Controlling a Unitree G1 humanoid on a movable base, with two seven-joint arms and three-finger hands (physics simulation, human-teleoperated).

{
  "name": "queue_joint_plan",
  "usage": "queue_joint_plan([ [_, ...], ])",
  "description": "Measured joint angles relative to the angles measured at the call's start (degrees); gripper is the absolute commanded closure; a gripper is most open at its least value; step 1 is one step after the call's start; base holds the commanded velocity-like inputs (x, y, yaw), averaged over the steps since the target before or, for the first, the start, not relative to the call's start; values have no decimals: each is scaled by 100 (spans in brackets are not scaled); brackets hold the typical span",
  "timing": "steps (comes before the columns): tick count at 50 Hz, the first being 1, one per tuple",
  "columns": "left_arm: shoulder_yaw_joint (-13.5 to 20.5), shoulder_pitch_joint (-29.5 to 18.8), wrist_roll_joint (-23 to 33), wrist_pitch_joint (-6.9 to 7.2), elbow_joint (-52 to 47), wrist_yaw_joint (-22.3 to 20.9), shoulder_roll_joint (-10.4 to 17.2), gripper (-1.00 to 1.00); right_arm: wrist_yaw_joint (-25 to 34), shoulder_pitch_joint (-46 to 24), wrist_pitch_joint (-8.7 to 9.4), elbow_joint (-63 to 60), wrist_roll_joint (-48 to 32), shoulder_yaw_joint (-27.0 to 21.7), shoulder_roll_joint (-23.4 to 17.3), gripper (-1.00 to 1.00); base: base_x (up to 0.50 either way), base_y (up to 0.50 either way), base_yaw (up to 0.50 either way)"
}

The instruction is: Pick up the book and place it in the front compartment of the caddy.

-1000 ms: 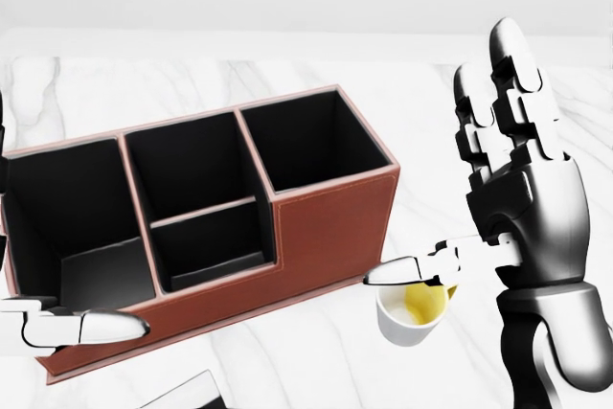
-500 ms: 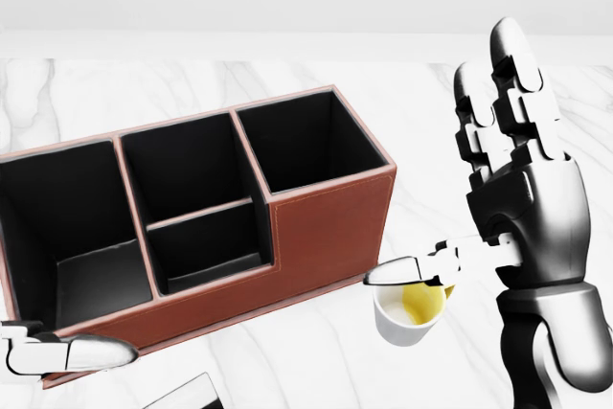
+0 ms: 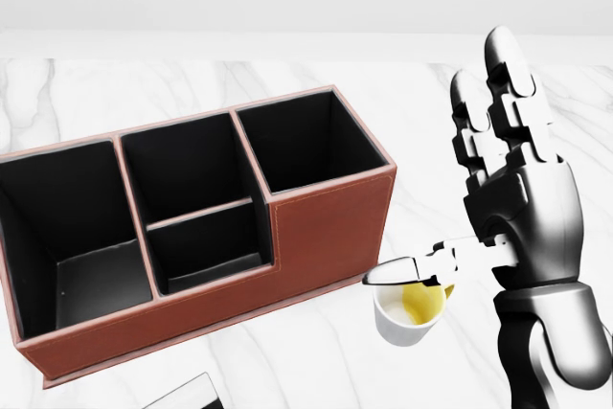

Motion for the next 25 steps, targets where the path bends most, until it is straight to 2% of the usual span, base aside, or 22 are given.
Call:
queue_joint_plan([
  [14,570,458,200,0,-141,-784,-606,-100,-22,-25,0,66,18,11,4,-100,0,0,0],
  [25,763,757,486,0,-23,-1203,-1038,-100,-41,-22,0,101,11,37,22,-100,0,0,0],
])
